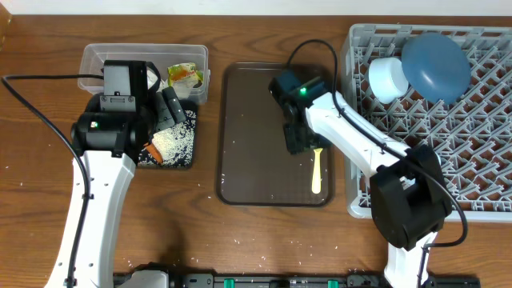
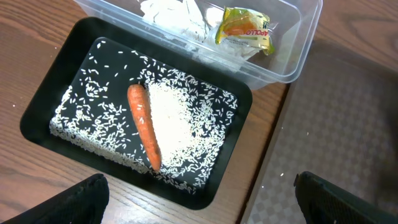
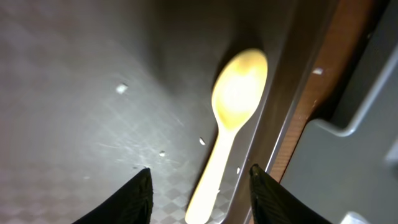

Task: Sort waste into correct bins and load items into the dishwasher rack
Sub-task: 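Reach the right gripper to the yellow spoon and grasp it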

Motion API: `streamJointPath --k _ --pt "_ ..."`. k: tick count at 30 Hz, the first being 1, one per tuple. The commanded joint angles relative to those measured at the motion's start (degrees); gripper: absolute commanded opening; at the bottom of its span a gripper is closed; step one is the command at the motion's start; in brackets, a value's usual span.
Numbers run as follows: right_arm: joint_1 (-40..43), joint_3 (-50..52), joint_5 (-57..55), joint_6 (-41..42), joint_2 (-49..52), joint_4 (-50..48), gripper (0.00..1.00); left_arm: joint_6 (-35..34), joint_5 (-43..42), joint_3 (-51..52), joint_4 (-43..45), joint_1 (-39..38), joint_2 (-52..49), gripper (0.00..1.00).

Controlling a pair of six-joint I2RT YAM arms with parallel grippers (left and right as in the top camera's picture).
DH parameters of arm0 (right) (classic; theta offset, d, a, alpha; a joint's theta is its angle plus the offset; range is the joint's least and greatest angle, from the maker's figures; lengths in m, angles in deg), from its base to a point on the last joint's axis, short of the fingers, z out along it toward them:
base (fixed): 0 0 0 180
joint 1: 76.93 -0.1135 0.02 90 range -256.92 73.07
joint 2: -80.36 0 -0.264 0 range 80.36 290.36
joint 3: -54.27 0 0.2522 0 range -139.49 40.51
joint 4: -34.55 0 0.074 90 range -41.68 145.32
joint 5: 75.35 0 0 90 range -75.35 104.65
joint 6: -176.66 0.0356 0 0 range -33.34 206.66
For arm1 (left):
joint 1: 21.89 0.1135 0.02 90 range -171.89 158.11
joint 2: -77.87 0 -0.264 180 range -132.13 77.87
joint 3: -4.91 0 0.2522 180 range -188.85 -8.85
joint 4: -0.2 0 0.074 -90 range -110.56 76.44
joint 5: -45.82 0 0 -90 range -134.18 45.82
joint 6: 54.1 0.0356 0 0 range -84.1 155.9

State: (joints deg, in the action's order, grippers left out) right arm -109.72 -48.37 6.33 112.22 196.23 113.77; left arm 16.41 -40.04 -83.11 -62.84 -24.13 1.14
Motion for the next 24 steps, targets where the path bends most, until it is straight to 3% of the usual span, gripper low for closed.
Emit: streamJointPath --k 1,19,22,24 --pt "0.5 2.97 -0.87 1.68 0.52 -0.72 0.45 0.31 1.07 0.81 -0.15 0.24 -0.37 0.98" --pt "0.59 13.18 -2.67 2.27 0.52 -12.17 0.39 0.31 1.07 0.81 -0.15 0.24 -0.37 0.98" --pt "0.57 14.27 -2.64 2.25 0.52 -13.88 0.33 0.28 1.07 0.81 -0.15 0.24 -0.37 0.98" --pt "0.59 15.54 -2.62 2.25 0.52 -15.52 0.22 0.31 1.07 0.81 -0.15 0.24 -0.37 0.98"
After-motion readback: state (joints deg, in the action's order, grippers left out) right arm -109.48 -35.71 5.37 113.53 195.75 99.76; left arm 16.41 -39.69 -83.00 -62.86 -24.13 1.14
